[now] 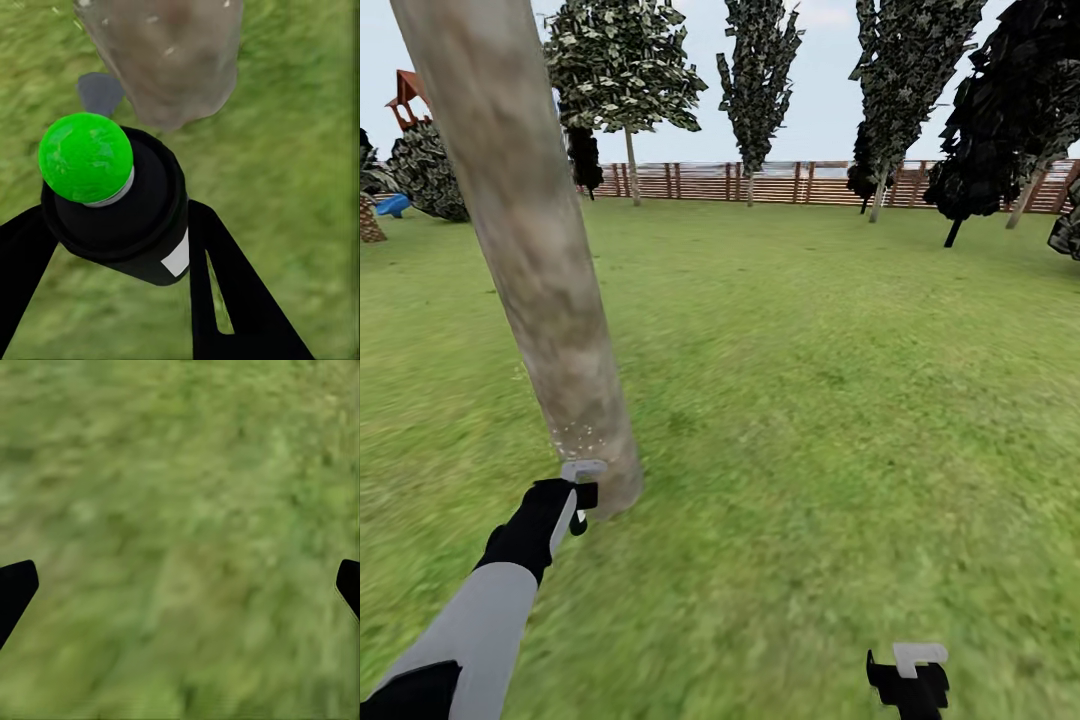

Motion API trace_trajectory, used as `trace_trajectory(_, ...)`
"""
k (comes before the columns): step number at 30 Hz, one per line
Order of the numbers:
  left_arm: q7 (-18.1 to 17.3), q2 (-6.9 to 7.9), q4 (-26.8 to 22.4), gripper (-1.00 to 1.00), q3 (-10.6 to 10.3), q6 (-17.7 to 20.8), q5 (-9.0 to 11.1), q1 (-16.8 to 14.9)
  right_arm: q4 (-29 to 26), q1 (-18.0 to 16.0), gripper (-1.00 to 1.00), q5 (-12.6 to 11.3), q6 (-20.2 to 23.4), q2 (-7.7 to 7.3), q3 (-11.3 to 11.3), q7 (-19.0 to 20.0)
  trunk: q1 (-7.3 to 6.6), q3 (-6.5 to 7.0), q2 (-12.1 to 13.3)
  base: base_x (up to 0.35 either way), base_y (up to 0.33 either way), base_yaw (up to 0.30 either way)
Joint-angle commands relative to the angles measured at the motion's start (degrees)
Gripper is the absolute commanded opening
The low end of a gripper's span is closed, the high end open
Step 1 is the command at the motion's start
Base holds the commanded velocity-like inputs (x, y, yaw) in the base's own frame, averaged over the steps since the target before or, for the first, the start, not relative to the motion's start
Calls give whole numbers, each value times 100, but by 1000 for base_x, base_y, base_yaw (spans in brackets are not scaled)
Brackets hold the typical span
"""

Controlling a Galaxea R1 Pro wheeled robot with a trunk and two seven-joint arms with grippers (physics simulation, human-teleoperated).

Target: In the garden, pick up the pesticide atomizer on the floor and spray pesticide onto both trees until each tree trunk is fully covered.

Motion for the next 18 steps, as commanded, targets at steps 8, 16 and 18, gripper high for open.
trace_trajectory(8,-17,30,-9,-100,11,29,-50,-3,9,-5,100,60,-19,1,-38,-18,1,-5,-2,66,-254,0)
trace_trajectory(16,-13,40,-21,-100,27,29,-50,-8,9,-5,100,60,-19,1,-38,-18,1,-5,-2,1,-271,150)
trace_trajectory(18,-9,47,-70,-100,28,29,-50,-11,9,-5,100,60,-19,1,-38,-18,1,-5,-2,52,-269,271)
